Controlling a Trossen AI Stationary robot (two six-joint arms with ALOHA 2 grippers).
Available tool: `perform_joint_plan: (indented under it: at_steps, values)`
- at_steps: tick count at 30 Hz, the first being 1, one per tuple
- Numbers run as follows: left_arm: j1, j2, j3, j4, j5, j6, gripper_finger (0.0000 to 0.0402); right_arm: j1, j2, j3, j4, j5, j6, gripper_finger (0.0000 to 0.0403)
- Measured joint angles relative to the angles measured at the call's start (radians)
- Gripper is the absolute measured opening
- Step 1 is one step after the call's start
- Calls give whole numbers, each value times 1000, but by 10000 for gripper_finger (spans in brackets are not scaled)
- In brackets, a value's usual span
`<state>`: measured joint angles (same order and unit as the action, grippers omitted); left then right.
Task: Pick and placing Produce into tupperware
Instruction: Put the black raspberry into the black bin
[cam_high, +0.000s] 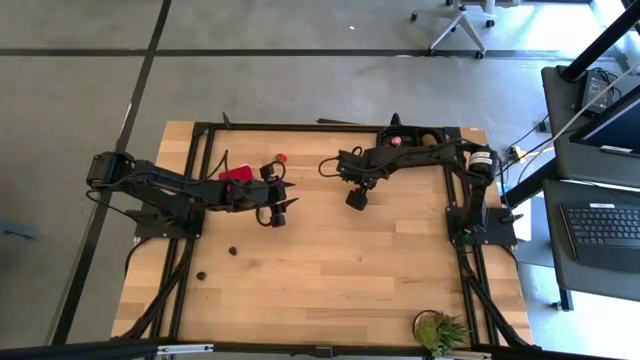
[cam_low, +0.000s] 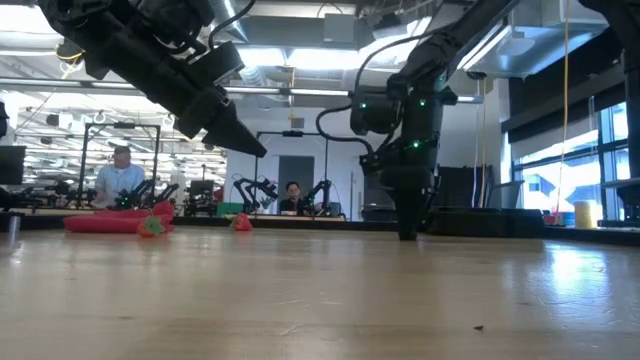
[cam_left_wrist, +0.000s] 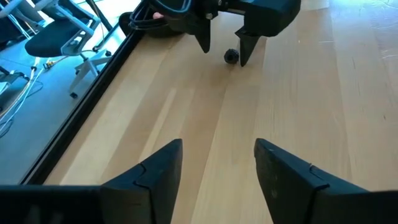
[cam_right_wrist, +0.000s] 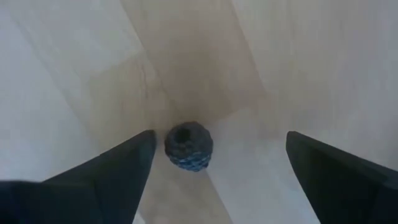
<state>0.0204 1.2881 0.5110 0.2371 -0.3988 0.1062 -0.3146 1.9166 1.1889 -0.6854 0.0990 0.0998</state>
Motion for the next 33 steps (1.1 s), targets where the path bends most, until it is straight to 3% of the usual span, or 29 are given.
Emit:
perform_joint_plan:
  at_steps: [8, 23, 33]
  values:
    - [0, 0, 0, -3, 0, 1, 196, -3, 33, 3, -11, -17, 0, 319]
    - [0, 0, 0, -21, 0, 1, 196, -3, 39, 18, -33, -69, 50, 99]
    - [0, 0, 0, -28, 0, 1, 196, -6, 47, 109, -79, -55, 82, 101]
